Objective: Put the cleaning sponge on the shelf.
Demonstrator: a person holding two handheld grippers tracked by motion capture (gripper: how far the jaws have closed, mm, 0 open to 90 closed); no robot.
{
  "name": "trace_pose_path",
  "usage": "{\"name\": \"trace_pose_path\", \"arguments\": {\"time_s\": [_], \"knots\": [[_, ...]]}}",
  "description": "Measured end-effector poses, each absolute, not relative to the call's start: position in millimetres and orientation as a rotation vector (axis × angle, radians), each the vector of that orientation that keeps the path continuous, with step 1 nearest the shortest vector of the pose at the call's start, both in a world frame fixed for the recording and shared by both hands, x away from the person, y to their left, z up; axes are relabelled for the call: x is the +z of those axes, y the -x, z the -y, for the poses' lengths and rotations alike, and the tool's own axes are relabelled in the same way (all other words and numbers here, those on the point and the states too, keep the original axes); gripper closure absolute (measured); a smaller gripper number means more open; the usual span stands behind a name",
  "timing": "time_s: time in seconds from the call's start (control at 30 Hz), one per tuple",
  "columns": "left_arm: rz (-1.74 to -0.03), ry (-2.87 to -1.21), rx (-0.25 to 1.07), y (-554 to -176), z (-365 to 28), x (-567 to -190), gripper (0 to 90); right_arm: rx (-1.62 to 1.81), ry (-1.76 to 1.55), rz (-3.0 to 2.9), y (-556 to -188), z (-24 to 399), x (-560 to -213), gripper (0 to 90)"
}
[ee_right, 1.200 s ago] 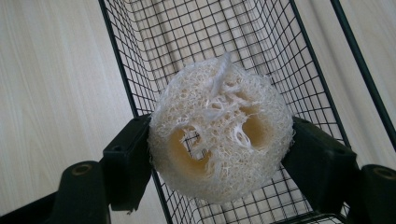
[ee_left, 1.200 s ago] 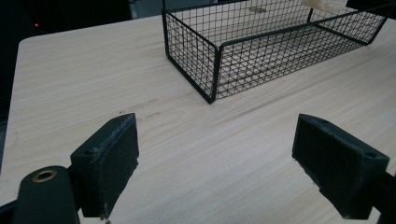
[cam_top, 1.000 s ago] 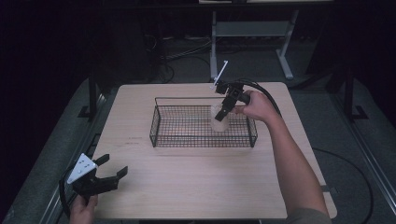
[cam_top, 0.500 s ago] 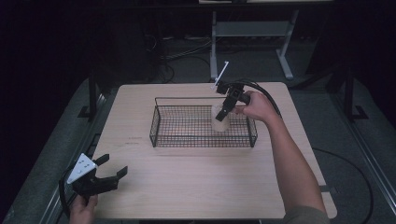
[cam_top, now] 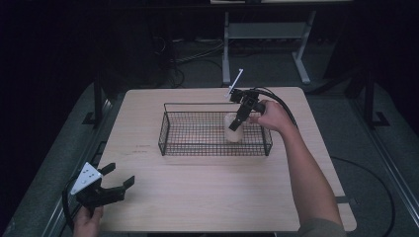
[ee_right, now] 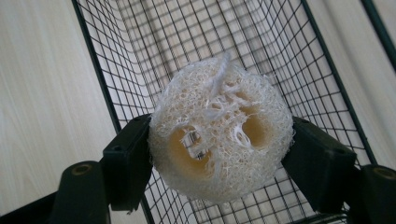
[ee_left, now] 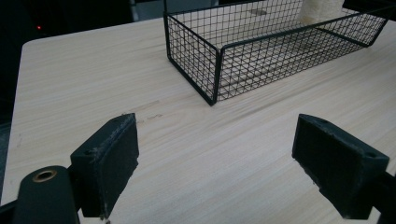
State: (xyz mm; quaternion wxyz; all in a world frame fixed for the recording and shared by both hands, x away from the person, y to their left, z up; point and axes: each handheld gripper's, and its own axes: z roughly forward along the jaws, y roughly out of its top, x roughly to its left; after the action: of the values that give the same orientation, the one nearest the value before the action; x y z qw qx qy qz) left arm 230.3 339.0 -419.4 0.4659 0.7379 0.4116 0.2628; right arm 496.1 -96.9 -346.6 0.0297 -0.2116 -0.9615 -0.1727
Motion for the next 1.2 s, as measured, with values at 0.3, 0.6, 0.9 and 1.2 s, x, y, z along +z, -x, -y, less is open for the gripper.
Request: {"name": "trace_pose_path", "arguments": {"time_s": [0.3, 0.6, 0.9, 1.2], "knots": [[-1.014, -1.805, 0.648, -229.7, -340.2, -419.1, 13.8, -0.529, 0.653, 2.962, -496.8, 94.7, -350.7, 27.7], [-1.013, -1.805, 0.648, -229.5, -340.3, -418.7, 13.8, -0.529, 0.685, 2.942, -497.0, 98.6, -364.0, 27.7], [-1.009, -1.81, 0.651, -229.6, -339.8, -418.7, 13.8, -0.534, 0.724, 2.932, -496.7, 107.3, -370.6, 27.7], [-1.006, -1.813, 0.648, -229.6, -338.9, -418.7, 13.8, -0.531, 0.742, 2.93, -497.4, 108.5, -378.9, 27.7]]}}
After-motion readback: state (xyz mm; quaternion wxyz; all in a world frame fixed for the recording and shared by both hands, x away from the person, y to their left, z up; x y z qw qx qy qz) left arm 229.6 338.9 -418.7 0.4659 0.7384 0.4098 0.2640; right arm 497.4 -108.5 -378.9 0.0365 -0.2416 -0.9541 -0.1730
